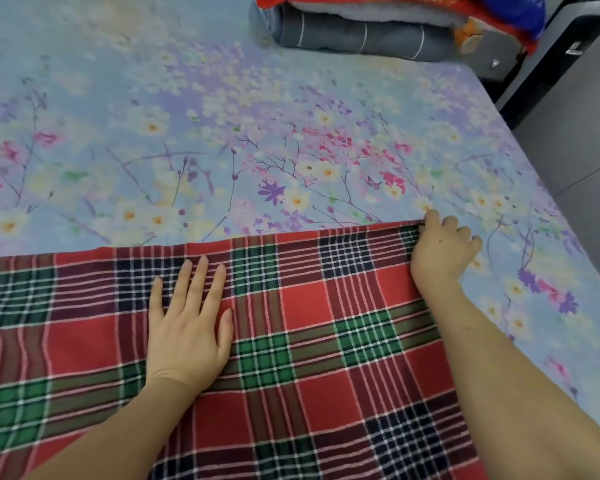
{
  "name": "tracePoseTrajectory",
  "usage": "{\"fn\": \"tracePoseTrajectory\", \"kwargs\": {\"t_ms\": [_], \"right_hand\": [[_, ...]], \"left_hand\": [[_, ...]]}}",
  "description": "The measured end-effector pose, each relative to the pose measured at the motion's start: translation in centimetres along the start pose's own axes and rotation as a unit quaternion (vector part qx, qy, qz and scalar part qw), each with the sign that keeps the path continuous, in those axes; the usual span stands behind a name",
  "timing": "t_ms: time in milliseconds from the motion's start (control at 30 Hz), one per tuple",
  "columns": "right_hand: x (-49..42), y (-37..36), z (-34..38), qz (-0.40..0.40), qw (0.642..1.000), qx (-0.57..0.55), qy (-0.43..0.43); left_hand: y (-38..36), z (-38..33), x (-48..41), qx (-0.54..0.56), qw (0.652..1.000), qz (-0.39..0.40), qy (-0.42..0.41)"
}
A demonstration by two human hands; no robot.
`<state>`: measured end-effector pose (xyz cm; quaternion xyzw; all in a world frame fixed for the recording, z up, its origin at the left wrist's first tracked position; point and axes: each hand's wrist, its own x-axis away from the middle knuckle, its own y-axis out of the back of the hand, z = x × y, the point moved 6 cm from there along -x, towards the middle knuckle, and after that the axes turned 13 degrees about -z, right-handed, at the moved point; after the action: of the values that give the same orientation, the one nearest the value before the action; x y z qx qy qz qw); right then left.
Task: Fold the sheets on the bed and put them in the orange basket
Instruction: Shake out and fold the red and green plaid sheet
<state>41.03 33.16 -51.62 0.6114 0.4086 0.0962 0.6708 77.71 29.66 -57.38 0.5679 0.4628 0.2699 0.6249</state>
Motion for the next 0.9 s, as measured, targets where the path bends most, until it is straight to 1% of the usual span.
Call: {"fn": "tracePoseTrajectory", "kwargs": {"t_ms": [33,67,100,133,167,200,233,267,300,333,367,400,433,467,500,567,600,633,667,700,733,767,800,867,900], "right_hand": [[1.1,1.2,1.2,-0.031,0.999,-0.015,0.017],[3.0,2.8,2.9,-0.065,0.995,-0.050,0.052],[5.8,4.8,5.2,-0.069,0.987,-0.101,0.104],[9.2,6.4,7.6,-0.042,0.970,-0.157,0.180],[13.0,7.7,9.6,0.009,0.941,-0.203,0.270],[15.8,7.9,10.3,0.063,0.910,-0.218,0.346],[16.5,6.9,9.6,0.111,0.892,-0.200,0.389],[15.2,5.1,7.8,0.135,0.897,-0.171,0.384],[12.6,2.9,5.1,0.138,0.927,-0.129,0.324],[9.4,0.9,2.1,0.141,0.957,-0.087,0.237],[6.7,-0.6,-0.7,0.170,0.972,-0.057,0.153],[4.9,-1.6,-2.5,0.207,0.973,-0.042,0.092],[4.0,-1.7,-3.2,0.223,0.972,-0.040,0.065],[4.2,-0.8,-2.8,0.219,0.973,-0.043,0.057],[5.5,0.8,-2.0,0.195,0.978,-0.053,0.059],[10.2,5.4,-0.7,0.110,0.987,-0.098,0.071],[14.2,8.2,-0.5,0.079,0.985,-0.124,0.095],[18.7,10.2,-0.7,0.069,0.979,-0.144,0.131],[23.2,11.0,-1.7,0.069,0.973,-0.147,0.166],[26.4,10.9,-3.2,0.079,0.971,-0.134,0.180],[28.4,10.2,-5.2,0.103,0.975,-0.116,0.159],[28.8,9.3,-7.0,0.120,0.981,-0.103,0.115],[28.6,8.6,-8.0,0.123,0.985,-0.089,0.081],[28.6,8.1,-8.4,0.138,0.985,-0.062,0.079],[28.4,8.0,-8.1,0.154,0.983,-0.053,0.084]], "left_hand": [[0.0,0.1,0.0,-0.003,1.000,-0.001,0.000],[0.0,0.1,-0.1,-0.005,1.000,-0.002,-0.001],[-0.1,0.1,0.0,-0.009,1.000,-0.002,-0.002],[-0.1,0.1,0.0,-0.009,1.000,0.001,-0.003],[-0.1,0.0,0.0,-0.007,1.000,0.003,-0.003],[0.0,0.0,0.0,-0.005,1.000,0.001,-0.002],[0.0,0.0,-0.1,-0.004,1.000,0.000,-0.002],[0.0,0.0,-0.1,-0.005,1.000,0.001,-0.004],[0.0,0.1,-0.2,-0.006,1.000,0.002,-0.007],[0.0,0.2,-0.3,-0.006,1.000,0.000,-0.005],[0.1,0.2,-0.5,-0.006,1.000,-0.003,-0.004],[0.1,0.2,-0.5,-0.006,1.000,-0.004,-0.006],[0.1,0.2,-0.5,-0.006,1.000,-0.001,-0.006],[0.1,0.1,-0.6,-0.008,1.000,-0.001,-0.007],[0.1,0.0,-0.4,-0.009,1.000,0.000,-0.008],[0.2,-0.1,-0.6,-0.012,1.000,0.007,0.000],[0.3,-0.1,-0.3,-0.014,1.000,0.007,0.002],[0.5,-0.1,-0.4,-0.017,1.000,0.010,0.003],[0.7,-0.1,-0.5,-0.019,1.000,0.014,0.004],[0.8,-0.2,-0.9,-0.019,1.000,0.019,0.002],[0.9,-0.2,-1.0,-0.018,0.999,0.031,-0.002],[0.9,-0.3,-1.3,-0.016,0.999,0.052,-0.003],[1.1,-0.3,-1.3,-0.010,0.997,0.075,-0.003],[2.3,-0.1,0.5,0.014,0.994,0.111,0.009],[3.5,-0.1,2.0,0.024,0.994,0.104,0.007]]}}
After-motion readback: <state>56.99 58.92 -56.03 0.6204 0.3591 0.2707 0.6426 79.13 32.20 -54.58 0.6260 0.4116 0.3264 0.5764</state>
